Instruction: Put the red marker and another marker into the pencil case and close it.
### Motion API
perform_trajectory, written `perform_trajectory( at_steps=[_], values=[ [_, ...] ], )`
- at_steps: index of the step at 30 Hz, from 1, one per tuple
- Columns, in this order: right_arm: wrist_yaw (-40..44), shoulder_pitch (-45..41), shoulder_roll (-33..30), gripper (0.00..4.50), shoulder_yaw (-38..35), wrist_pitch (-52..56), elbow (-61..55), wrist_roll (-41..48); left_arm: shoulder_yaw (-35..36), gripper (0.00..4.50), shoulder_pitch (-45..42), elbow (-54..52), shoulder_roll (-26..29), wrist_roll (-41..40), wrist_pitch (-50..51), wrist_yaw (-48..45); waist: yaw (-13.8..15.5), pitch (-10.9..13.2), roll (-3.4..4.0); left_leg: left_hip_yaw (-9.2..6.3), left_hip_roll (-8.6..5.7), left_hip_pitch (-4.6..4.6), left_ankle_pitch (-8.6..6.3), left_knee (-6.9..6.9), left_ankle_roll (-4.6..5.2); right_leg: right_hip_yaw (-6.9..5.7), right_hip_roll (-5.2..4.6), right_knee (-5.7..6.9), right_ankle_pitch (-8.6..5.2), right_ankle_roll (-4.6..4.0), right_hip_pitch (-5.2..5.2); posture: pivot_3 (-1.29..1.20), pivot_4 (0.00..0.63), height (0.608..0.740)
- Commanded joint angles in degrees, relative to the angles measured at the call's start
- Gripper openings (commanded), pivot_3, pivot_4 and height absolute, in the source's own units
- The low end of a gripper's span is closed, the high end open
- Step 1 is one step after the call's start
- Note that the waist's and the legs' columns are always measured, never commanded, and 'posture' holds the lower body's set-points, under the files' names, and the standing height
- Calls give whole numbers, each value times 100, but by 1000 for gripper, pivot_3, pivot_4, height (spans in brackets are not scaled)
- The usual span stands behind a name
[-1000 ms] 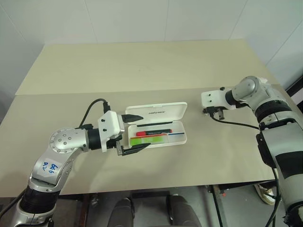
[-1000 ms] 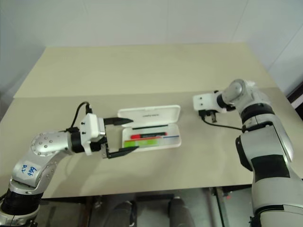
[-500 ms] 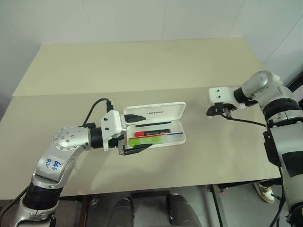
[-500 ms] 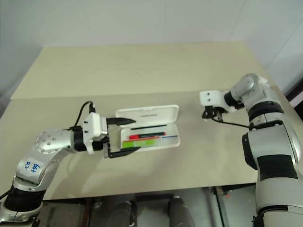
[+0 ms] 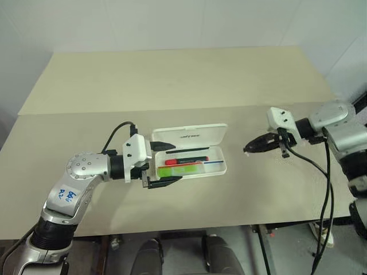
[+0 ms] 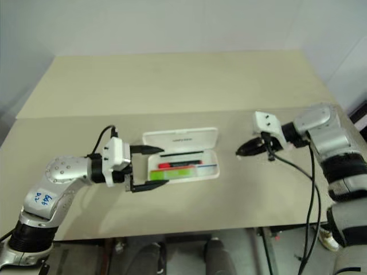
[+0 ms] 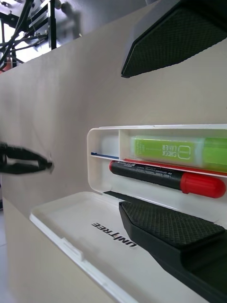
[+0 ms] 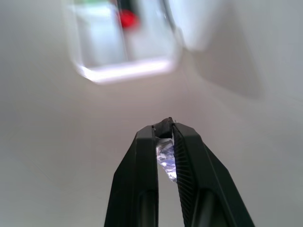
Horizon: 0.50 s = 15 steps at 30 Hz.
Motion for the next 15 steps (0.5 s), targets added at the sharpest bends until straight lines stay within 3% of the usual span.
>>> perform_trajectory(
  at_steps=[1,6,15],
  values=[
    [373,454,-253,225,-519,1224,-1750,887,66,4500,-92,29,62,-60,-156,-122,5,0,0,-3,0,0,1,-3,2,-1,1,1,0,-1,0,0,150,740],
    [-466,927,7,225,-964,2214,-2998,1260,99,4500,-106,148,144,-49,-208,-240,11,0,-1,-11,2,0,2,4,2,-2,6,3,-1,-4,3,0,150,740],
    [-1064,1000,700,225,-840,2367,-3122,753,95,4500,90,179,273,65,-401,-310,67,1,-1,-9,1,-3,1,-1,3,-2,7,-5,-2,-7,1,0,150,740]
  ],
)
